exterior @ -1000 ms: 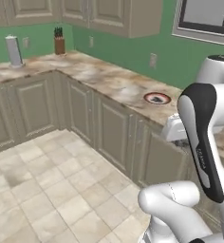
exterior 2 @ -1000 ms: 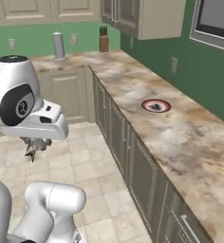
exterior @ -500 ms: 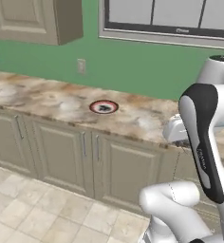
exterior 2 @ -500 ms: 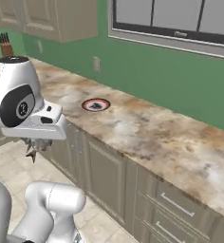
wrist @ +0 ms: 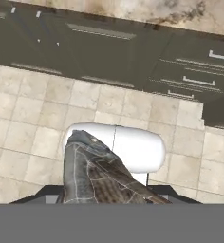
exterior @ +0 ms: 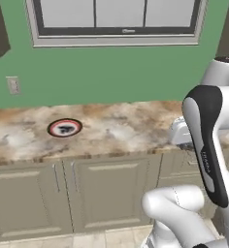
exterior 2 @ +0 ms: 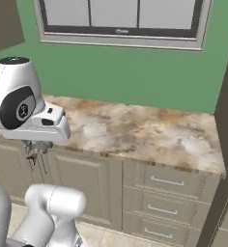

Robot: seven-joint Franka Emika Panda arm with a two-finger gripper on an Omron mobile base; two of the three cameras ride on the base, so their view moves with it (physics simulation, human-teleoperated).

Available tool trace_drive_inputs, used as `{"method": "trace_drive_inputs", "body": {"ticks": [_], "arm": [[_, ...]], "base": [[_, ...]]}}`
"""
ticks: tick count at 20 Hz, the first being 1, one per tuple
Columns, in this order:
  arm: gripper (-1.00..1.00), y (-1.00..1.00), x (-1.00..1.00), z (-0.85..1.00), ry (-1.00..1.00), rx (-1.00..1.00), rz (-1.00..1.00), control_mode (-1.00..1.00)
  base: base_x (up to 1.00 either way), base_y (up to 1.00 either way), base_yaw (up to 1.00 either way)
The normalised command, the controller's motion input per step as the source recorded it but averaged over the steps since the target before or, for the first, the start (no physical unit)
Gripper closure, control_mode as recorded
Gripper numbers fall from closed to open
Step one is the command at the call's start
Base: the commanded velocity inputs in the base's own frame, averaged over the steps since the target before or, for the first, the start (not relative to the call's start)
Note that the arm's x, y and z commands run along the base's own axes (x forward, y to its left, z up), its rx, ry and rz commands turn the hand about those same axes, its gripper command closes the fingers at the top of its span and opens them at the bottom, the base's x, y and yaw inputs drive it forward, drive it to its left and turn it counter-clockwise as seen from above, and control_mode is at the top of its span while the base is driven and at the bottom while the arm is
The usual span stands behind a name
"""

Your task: Pick fish from the fridge and place it on the plate on the counter.

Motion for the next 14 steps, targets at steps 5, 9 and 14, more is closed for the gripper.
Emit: {"method": "trace_drive_inputs", "body": {"ticks": [5,9,14], "arm": [[1.00,0.00,0.00,0.00,0.00,0.00,0.00,1.00],[1.00,0.00,0.00,0.00,0.00,0.00,0.00,1.00],[1.00,0.00,0.00,0.00,0.00,0.00,0.00,1.00]], "base": [[0.25,0.87,-0.69],[0.16,1.00,-0.51],[0.03,1.00,-0.07]]}}
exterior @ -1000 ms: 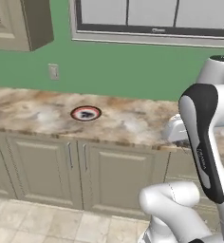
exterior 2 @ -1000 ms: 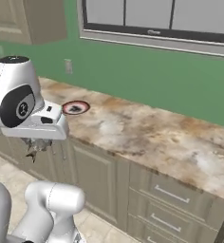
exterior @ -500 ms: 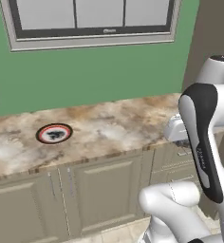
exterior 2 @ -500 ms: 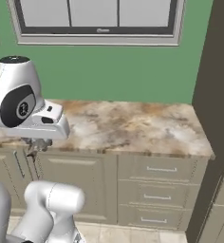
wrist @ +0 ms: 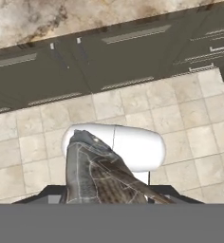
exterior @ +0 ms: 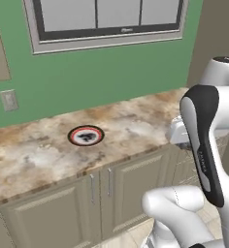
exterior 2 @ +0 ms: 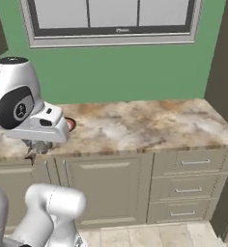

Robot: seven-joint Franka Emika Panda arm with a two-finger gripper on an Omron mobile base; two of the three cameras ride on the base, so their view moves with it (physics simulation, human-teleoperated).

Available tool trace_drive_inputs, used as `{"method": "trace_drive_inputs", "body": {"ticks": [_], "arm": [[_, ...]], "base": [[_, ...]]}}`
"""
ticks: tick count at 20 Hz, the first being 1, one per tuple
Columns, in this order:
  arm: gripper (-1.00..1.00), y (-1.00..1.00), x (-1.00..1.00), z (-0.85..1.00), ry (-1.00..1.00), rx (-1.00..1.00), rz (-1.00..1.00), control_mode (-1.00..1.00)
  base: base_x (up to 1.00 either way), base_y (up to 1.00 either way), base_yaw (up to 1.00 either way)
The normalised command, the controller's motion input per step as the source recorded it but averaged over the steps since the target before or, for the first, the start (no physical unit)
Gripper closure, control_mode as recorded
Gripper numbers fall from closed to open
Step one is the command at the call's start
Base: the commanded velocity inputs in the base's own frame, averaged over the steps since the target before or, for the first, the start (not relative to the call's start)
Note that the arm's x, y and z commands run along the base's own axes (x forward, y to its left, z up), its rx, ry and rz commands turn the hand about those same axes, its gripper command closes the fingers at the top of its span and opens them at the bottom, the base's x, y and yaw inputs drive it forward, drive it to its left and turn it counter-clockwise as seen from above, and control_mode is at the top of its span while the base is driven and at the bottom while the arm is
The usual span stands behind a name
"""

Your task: Pick fish from the fridge and place it on the plate on the counter.

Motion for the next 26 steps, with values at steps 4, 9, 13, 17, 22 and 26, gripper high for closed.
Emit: {"method": "trace_drive_inputs", "body": {"ticks": [4,9,13,17,22,26], "arm": [[1.00,0.00,0.00,0.00,0.00,0.00,0.00,1.00],[1.00,0.00,0.00,0.00,0.00,0.00,0.00,1.00],[1.00,0.00,0.00,0.00,0.00,0.00,0.00,1.00],[1.00,0.00,0.00,0.00,0.00,0.00,0.00,1.00],[1.00,0.00,0.00,0.00,0.00,0.00,0.00,1.00],[1.00,0.00,0.00,0.00,0.00,0.00,0.00,1.00]], "base": [[0.14,0.57,0.32],[0.63,0.07,0.31],[0.77,-0.03,0.21],[0.75,-0.10,0.18],[0.61,-0.15,0.15],[0.57,-0.13,0.15]]}}
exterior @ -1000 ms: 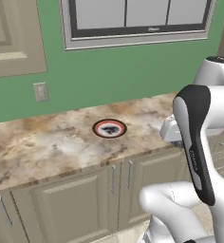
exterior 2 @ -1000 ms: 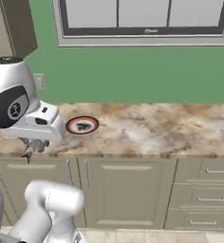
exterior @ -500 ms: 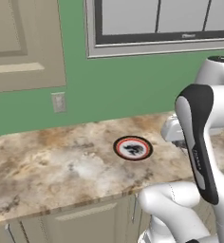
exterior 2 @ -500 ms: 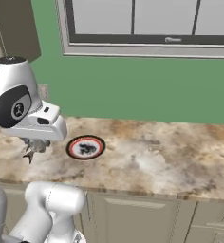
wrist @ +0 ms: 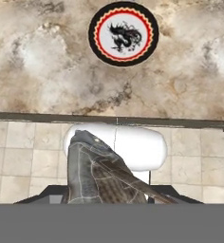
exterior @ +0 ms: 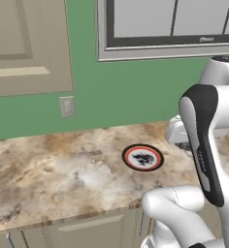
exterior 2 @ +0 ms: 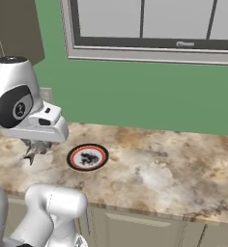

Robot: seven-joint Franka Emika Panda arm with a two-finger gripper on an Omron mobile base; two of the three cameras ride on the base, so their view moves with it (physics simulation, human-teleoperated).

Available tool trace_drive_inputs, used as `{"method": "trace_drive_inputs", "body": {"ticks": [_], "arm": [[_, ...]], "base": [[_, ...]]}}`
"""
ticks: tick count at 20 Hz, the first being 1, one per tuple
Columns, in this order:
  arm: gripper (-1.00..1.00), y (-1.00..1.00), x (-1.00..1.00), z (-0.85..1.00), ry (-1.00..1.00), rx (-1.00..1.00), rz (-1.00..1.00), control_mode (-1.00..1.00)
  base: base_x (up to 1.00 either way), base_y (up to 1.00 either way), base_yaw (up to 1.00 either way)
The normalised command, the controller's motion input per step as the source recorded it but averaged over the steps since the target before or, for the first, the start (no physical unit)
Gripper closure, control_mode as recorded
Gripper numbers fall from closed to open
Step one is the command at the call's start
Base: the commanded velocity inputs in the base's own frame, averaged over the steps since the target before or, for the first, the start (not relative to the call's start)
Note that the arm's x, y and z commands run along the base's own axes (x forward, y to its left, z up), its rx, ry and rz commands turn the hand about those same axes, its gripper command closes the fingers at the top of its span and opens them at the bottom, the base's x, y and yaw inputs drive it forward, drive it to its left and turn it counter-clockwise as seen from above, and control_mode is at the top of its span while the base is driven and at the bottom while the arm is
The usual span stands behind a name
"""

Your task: Pick fish from the fridge and place it on the plate on the counter.

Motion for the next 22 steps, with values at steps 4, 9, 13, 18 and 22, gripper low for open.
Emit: {"method": "trace_drive_inputs", "body": {"ticks": [4,9,13,18,22], "arm": [[1.00,-0.04,0.38,-0.05,0.00,0.01,0.07,-1.00],[1.00,-0.02,0.93,-0.26,0.02,0.01,0.12,-1.00],[1.00,-0.02,0.98,-0.44,0.03,0.00,0.08,-1.00],[1.00,0.00,0.82,-0.57,0.04,0.00,0.04,-1.00],[1.00,0.00,0.77,-0.64,0.05,0.00,0.01,-1.00]], "base": [[0.31,-0.05,0.08],[0.00,0.00,0.00],[0.00,0.00,0.00],[0.00,0.00,0.00],[0.00,0.00,0.00]]}}
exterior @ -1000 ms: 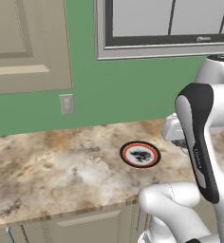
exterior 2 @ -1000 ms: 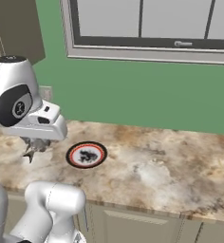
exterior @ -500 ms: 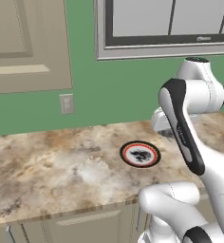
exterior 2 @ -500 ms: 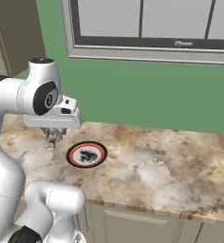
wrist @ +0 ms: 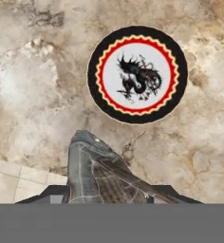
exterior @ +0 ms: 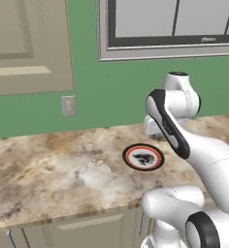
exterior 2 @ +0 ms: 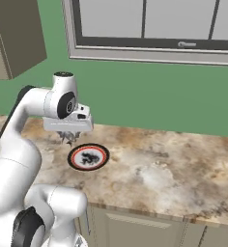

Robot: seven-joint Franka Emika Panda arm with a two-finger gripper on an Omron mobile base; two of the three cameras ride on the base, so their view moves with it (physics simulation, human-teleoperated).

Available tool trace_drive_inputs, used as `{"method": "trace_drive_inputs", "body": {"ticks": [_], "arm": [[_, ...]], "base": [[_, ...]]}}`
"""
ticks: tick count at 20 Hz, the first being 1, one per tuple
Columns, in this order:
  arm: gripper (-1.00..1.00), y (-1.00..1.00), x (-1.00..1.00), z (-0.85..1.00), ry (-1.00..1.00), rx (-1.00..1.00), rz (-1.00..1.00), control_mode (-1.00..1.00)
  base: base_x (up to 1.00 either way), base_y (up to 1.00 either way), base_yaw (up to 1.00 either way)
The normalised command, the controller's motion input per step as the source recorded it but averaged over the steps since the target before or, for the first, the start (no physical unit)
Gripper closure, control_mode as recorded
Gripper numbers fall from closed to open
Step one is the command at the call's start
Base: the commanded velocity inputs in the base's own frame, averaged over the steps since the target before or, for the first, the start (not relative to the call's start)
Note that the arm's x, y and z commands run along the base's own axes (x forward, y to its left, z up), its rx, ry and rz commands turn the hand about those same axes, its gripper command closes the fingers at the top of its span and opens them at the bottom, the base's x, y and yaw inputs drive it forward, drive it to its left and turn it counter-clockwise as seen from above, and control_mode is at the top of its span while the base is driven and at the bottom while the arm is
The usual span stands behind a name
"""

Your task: Pick fish from the fridge and place it on the plate on the counter.

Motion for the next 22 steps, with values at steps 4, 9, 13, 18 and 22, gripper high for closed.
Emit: {"method": "trace_drive_inputs", "body": {"ticks": [4,9,13,18,22], "arm": [[1.00,0.00,0.66,-0.62,0.04,0.00,0.00,-1.00],[1.00,0.00,0.54,-0.61,0.02,0.00,0.01,-1.00],[1.00,0.00,0.44,-0.63,0.01,0.00,0.01,-1.00],[1.00,0.00,0.35,-0.62,0.00,0.00,0.01,-1.00],[1.00,0.00,0.25,-0.57,0.01,0.00,0.01,-1.00]], "base": [[0.00,0.00,0.00],[0.00,0.00,0.00],[0.00,0.00,0.00],[0.00,0.00,0.00],[0.00,0.00,0.00]]}}
